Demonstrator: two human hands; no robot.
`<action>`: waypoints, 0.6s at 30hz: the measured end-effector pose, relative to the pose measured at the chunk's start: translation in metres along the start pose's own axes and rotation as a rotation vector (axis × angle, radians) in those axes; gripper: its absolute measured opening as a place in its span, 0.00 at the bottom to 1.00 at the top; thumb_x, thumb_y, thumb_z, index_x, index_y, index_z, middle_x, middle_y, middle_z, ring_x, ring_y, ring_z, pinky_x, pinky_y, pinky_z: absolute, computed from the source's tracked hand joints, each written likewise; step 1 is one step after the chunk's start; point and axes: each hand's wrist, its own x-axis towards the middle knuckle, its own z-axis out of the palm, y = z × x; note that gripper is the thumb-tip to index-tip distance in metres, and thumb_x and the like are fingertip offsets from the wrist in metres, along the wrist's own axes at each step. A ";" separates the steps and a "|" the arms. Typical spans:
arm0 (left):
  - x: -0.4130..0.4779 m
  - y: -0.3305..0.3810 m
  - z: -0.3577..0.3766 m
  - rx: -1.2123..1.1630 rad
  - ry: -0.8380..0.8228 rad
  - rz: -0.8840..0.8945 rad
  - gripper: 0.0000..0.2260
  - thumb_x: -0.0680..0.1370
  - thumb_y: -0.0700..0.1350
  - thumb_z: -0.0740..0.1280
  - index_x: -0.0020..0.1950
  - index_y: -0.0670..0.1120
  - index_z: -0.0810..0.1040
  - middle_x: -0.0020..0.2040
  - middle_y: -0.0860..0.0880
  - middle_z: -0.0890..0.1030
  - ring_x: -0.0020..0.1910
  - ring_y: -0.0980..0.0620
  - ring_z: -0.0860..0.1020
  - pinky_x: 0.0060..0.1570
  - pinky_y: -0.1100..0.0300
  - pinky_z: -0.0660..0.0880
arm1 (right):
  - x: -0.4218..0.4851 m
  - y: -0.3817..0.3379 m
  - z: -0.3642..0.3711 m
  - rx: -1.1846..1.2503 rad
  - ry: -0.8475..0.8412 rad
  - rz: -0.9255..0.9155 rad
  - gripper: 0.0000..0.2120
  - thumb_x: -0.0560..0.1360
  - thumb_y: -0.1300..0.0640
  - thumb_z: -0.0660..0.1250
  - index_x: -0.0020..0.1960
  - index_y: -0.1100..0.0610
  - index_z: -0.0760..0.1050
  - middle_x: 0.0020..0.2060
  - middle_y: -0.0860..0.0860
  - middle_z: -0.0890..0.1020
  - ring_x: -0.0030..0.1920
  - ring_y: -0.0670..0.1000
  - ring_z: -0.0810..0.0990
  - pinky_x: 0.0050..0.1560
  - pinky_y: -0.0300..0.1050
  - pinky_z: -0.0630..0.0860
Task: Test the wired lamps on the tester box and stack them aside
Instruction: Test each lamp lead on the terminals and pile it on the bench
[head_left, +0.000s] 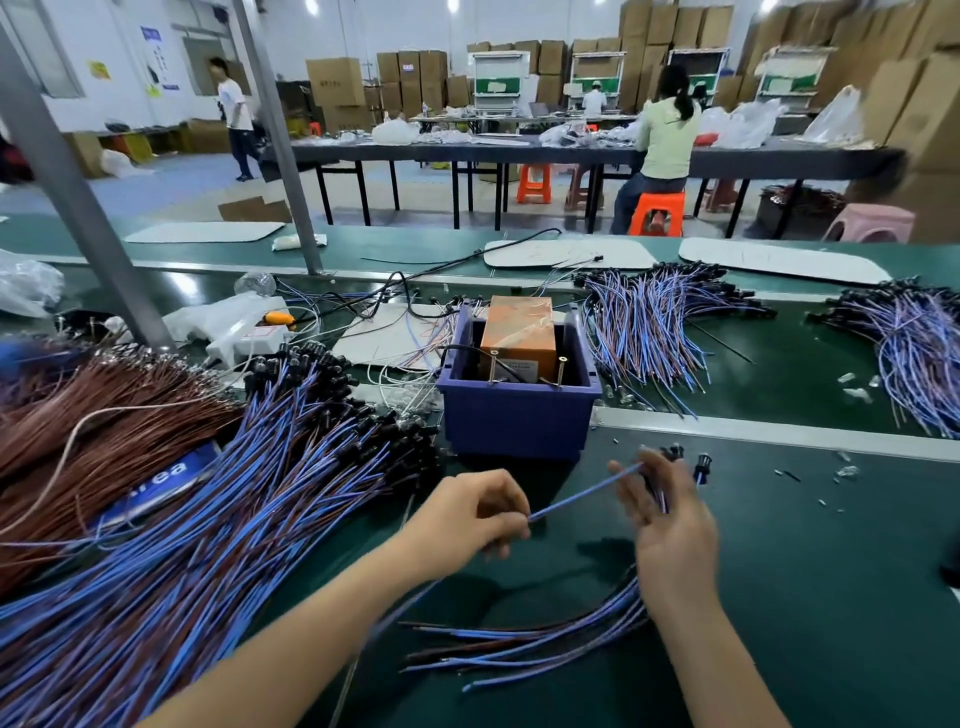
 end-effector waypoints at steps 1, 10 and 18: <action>-0.005 -0.001 -0.007 0.016 -0.040 -0.008 0.07 0.76 0.34 0.68 0.42 0.44 0.75 0.36 0.47 0.82 0.26 0.55 0.75 0.28 0.63 0.72 | 0.005 -0.007 -0.002 0.041 0.081 -0.027 0.10 0.81 0.54 0.59 0.47 0.58 0.76 0.46 0.51 0.80 0.40 0.52 0.86 0.48 0.44 0.82; -0.046 0.008 -0.064 0.086 -0.074 -0.034 0.03 0.74 0.33 0.70 0.44 0.39 0.81 0.33 0.49 0.81 0.28 0.55 0.75 0.32 0.64 0.73 | 0.039 -0.026 -0.025 -0.484 0.429 -0.254 0.18 0.76 0.72 0.61 0.44 0.48 0.69 0.42 0.44 0.73 0.24 0.40 0.77 0.26 0.29 0.71; -0.026 0.020 -0.047 -0.425 0.101 -0.103 0.09 0.72 0.33 0.71 0.37 0.46 0.84 0.34 0.47 0.81 0.30 0.55 0.77 0.33 0.66 0.76 | 0.023 -0.026 -0.005 -1.390 0.081 -0.204 0.08 0.75 0.62 0.69 0.54 0.57 0.79 0.75 0.63 0.56 0.74 0.62 0.56 0.71 0.51 0.57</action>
